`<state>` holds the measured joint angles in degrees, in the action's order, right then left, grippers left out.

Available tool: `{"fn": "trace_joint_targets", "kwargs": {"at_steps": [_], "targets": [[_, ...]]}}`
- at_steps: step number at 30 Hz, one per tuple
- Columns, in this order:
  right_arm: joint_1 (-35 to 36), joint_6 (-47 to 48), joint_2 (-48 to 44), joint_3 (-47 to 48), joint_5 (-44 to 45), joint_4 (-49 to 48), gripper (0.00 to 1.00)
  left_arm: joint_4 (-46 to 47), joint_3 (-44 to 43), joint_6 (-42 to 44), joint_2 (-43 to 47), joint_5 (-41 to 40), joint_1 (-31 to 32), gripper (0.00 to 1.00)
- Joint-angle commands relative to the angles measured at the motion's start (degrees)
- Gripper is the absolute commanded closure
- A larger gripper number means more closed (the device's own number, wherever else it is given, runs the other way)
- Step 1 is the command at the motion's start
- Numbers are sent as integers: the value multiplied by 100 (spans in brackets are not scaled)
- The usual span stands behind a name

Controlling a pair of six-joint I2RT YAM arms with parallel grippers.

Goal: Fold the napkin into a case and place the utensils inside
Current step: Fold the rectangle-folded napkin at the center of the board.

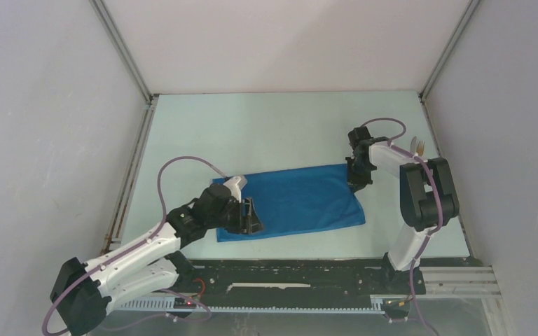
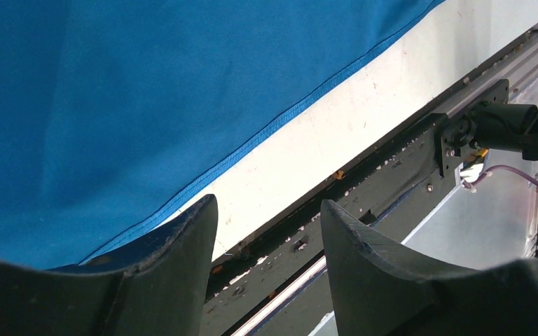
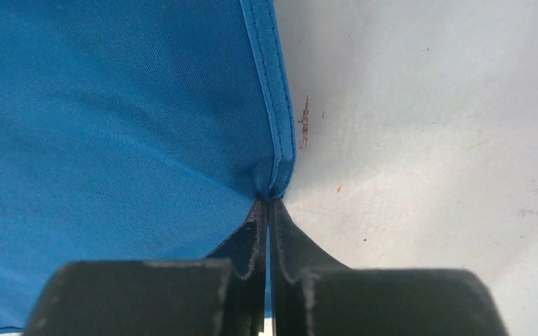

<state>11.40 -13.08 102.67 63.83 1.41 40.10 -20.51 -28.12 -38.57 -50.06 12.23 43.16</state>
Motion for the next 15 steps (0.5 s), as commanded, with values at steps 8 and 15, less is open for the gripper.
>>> {"fn": "trace_joint_targets", "kwargs": {"at_steps": [8,15], "targets": [[62,157,-297,-14,412,-208,100,-513,-70,-147,368,-479,-283,35],[-4,194,-684,-82,281,-240,100,-664,142,-628,603,-809,-756,33]]}}
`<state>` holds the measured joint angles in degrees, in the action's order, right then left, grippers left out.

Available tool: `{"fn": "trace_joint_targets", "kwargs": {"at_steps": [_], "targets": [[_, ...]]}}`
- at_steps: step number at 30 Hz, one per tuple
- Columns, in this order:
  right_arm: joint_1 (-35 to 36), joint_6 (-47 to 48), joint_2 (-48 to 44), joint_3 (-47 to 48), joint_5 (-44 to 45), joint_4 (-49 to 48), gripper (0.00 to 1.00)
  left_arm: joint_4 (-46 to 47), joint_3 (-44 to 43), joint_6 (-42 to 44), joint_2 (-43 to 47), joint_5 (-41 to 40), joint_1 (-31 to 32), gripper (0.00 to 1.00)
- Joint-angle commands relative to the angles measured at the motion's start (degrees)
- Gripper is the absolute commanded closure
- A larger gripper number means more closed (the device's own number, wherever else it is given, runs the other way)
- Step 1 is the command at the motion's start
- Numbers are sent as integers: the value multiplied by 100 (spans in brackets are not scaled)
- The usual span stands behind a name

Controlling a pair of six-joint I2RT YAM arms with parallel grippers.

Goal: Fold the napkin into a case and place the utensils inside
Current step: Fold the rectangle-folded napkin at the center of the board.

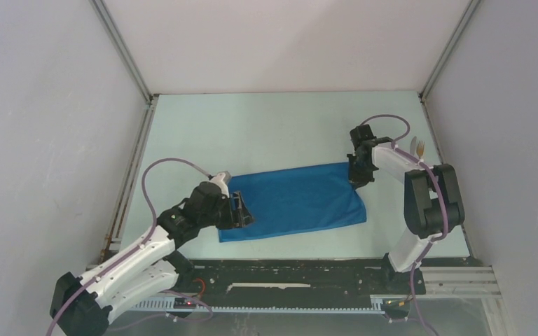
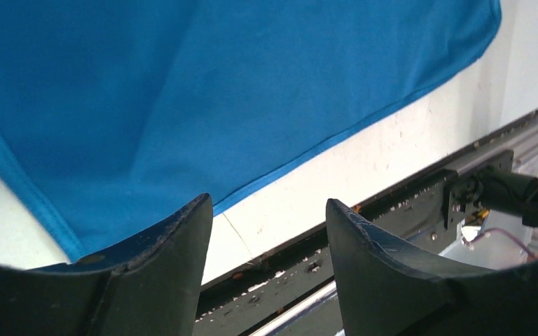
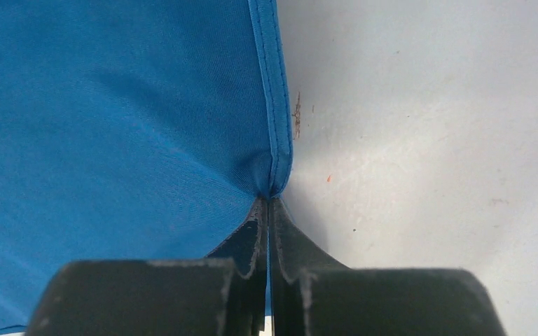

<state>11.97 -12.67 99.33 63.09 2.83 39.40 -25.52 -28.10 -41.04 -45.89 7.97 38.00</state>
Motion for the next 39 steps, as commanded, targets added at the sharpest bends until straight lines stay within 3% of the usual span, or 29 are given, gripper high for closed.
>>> {"fn": "trace_joint_targets", "kwargs": {"at_steps": [1,6,11,17,19,30,39], "targets": [[-89,169,-368,-28,151,-175,100,-178,204,-449,268,-444,-331,33],[-264,166,-600,-104,124,-307,100,-396,467,-677,756,-720,-910,22],[-378,152,-646,-105,141,-369,100,-462,531,-628,991,-660,-1402,20],[-338,119,-789,-108,219,-380,100,-243,684,-688,700,-516,-1533,19],[-193,92,-818,-105,315,-380,100,-106,736,-731,622,-461,-1566,15],[1878,-638,-307,587,527,334,100,-325,418,-672,1149,-751,-1567,12],[3600,-1710,1365,2302,-679,-2,100,-888,21,-645,1759,-1148,-1567,12]]}}
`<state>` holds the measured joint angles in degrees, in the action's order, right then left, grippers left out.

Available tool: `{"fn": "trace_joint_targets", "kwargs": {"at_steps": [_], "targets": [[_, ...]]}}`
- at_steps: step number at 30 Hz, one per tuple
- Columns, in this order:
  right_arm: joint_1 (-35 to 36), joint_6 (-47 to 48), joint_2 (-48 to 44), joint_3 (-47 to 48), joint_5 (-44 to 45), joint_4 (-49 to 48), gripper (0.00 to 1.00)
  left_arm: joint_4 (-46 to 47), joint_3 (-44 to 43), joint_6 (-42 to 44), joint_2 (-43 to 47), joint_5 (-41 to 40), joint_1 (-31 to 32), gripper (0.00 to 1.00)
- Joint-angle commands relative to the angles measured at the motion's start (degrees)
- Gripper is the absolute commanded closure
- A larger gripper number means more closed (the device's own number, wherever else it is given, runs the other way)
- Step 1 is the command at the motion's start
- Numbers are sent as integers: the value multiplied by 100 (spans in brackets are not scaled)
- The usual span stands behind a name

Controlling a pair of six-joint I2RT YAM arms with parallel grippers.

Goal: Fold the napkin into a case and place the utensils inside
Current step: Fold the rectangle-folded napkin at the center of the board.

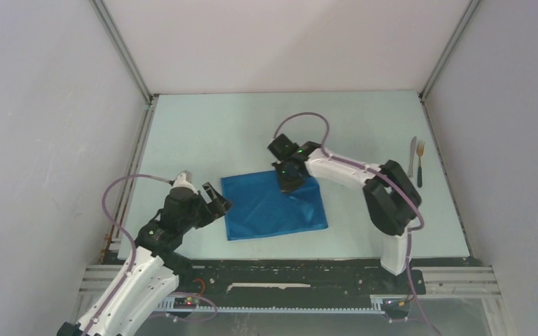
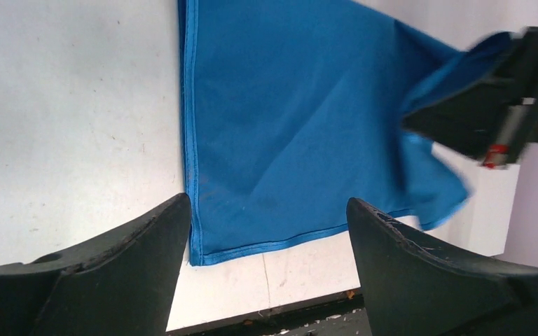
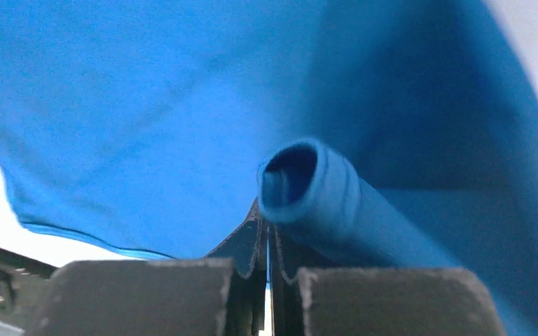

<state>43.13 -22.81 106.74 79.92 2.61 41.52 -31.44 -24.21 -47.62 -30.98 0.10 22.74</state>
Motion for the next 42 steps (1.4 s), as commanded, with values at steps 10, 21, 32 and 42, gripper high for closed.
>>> {"fn": "trace_joint_targets", "kwargs": {"at_steps": [10,21,32,42], "targets": [[892,-1202,1516,1500,-2163,-1396,100,-918,-604,-81,1165,-970,-42,11],[809,-1735,2221,2004,-2601,-1713,100,-1154,-843,-40,1508,-1146,-42,11],[789,-1951,2530,2216,-2686,-1700,100,-1136,-827,-28,1477,-1133,-42,11],[758,-2040,2580,2244,-2733,-1748,100,-1121,-823,-20,1450,-1098,-42,11]]}}
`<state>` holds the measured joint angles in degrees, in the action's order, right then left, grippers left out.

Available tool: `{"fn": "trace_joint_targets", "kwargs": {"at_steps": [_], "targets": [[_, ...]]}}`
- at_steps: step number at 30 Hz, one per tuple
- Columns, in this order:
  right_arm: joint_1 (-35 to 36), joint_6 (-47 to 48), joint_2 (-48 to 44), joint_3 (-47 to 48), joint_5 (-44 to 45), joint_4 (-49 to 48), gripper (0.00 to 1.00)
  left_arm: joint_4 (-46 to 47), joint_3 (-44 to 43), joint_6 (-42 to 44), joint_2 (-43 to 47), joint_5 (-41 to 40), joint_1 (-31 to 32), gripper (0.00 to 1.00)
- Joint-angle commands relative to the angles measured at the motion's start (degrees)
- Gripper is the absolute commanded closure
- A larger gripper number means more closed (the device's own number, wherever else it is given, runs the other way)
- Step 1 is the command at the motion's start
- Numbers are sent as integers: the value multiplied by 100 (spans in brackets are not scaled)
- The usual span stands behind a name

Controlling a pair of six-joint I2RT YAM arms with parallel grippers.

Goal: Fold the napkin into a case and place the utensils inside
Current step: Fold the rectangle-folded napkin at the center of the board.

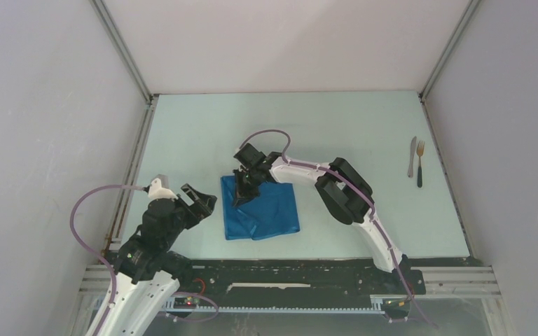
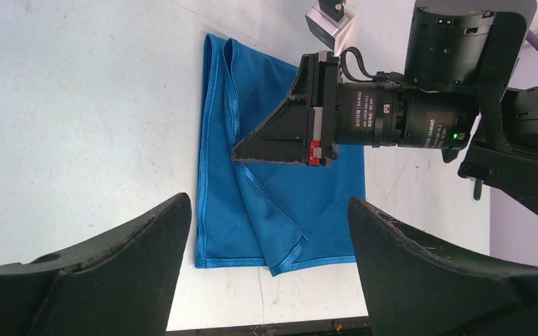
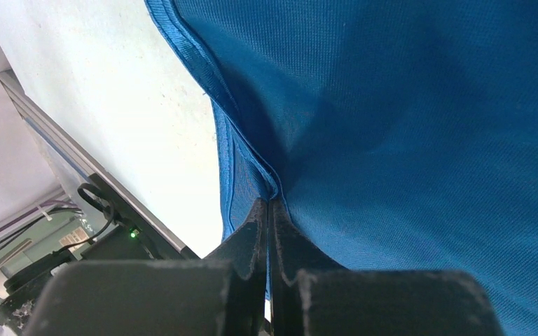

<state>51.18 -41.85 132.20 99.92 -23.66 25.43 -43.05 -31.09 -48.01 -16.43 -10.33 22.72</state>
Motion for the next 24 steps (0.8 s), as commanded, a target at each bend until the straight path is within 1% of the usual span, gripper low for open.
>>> {"fn": "trace_joint_targets", "kwargs": {"at_steps": [1,12,14,16,18,20,21,22,23,24], "targets": [[-48,-128,53,280,-118,-112,100,42,-134,20,1,-49,-40,11],[-47,-101,173,546,-178,86,100,51,-116,20,5,-44,-39,10],[-47,-104,183,560,-207,68,95,50,-112,20,12,-40,-38,10],[-54,-103,167,574,-261,30,84,51,-108,19,6,-45,-38,10],[-72,-88,74,590,-503,-70,68,59,-108,20,1,-51,-40,10],[-109,-123,-239,478,-871,-230,37,50,-112,20,-17,-58,-37,10],[-145,-174,-478,290,-1078,-435,25,51,-114,20,-25,-64,-39,9],[-192,-230,-792,-10,-1240,-675,19,51,-120,20,-45,-70,-40,8],[-253,-227,-1305,-401,-1314,-994,16,40,-143,20,-69,-71,-39,8],[-310,-142,-1688,-775,-1313,-1079,14,14,-163,20,-92,-67,-37,8]]}}
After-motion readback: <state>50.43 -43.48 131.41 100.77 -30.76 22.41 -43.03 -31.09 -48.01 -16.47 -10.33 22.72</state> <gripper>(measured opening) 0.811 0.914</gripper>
